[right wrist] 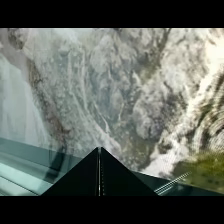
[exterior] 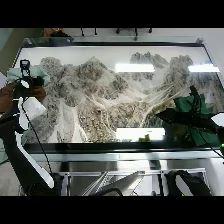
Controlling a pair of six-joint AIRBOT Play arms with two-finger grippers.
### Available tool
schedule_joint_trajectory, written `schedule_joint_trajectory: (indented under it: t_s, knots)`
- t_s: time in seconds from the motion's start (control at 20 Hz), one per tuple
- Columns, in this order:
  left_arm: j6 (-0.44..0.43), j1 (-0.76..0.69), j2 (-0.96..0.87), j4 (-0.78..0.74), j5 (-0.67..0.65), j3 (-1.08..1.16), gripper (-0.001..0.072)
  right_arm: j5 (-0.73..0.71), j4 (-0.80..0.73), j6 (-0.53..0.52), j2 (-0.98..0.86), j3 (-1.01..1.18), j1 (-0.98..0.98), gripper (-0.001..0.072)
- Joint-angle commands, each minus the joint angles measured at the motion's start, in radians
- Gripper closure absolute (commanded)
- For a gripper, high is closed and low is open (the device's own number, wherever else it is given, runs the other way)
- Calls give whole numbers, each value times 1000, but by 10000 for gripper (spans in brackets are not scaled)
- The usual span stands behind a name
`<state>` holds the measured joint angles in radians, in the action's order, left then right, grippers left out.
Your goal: Fold the shirts.
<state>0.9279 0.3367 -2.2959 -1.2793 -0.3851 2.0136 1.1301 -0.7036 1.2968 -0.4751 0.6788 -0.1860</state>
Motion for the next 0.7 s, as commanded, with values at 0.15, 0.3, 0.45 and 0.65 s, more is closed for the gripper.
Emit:
schedule_joint_trajectory:
  t_s: [0.15,0.3,0.45,0.65]
  knots:
    - [-18,-18,61,-9,-163,29,689,0,0,0,1,0,1,693]
    - [1,-43,205,-3,-191,29,689,0,0,0,1,0,1,692]
    - [67,-69,367,-3,-243,29,689,0,0,0,1,0,1,693]
    - [287,-133,607,2,-466,29,689,0,0,0,1,0,1,693]
